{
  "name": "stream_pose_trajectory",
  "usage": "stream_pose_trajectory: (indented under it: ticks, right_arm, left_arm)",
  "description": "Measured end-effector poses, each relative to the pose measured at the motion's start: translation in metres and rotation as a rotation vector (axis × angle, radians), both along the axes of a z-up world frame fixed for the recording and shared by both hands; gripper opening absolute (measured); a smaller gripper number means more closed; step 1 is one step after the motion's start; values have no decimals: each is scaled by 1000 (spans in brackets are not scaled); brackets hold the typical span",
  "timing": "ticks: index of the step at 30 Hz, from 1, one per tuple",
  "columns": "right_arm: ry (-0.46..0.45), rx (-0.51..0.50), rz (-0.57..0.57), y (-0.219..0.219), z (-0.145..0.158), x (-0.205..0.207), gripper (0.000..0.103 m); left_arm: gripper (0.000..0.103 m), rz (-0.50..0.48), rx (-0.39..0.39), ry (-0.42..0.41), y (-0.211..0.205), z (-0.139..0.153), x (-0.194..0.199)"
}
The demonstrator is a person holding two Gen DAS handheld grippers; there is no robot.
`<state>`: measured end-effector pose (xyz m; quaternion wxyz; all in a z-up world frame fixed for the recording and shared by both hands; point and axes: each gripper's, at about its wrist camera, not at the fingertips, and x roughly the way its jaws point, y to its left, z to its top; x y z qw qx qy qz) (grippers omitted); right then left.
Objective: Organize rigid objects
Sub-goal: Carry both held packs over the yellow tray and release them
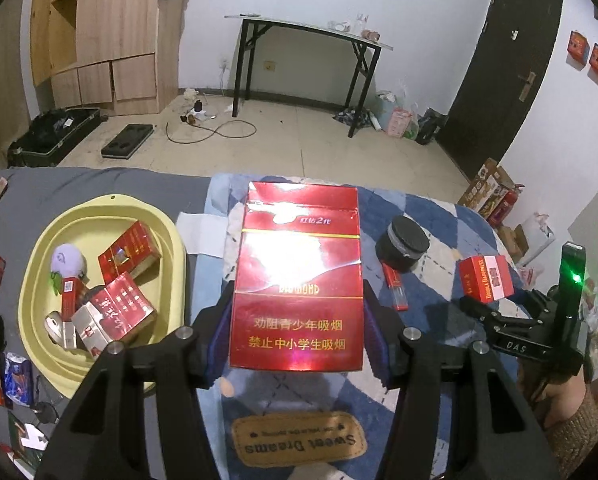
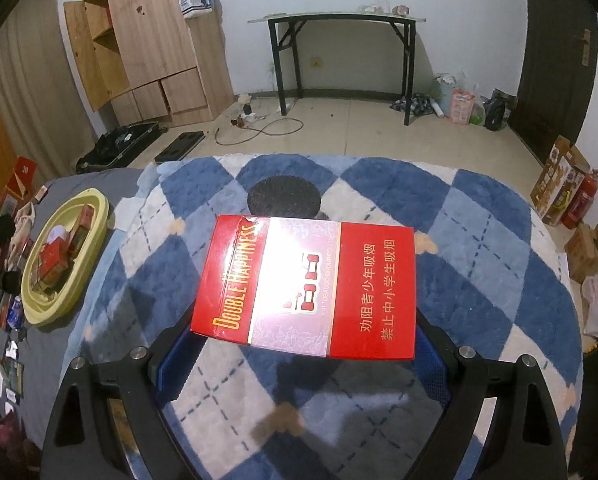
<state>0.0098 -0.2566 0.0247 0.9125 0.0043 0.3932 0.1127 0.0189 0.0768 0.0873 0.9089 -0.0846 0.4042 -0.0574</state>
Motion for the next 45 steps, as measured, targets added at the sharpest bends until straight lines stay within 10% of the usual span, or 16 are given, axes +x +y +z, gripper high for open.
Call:
stream_pose_trajectory:
  ticks: [13,22,29,45]
  right_arm:
    - [14,-48,49,20,-15,8,92]
    - [-41,-72,335,141,6,-5,92]
    - [-17,-52,507,260,17,12,92]
    - [-2,-332,648,440,-20,92,92]
  left_arm:
    - [58,80,-25,8,33,2,10]
    - [58,292,0,-14,144,23,10]
    - [58,473,-18,137,228,-30,11]
    - [58,519,-53,230,268,-92,39]
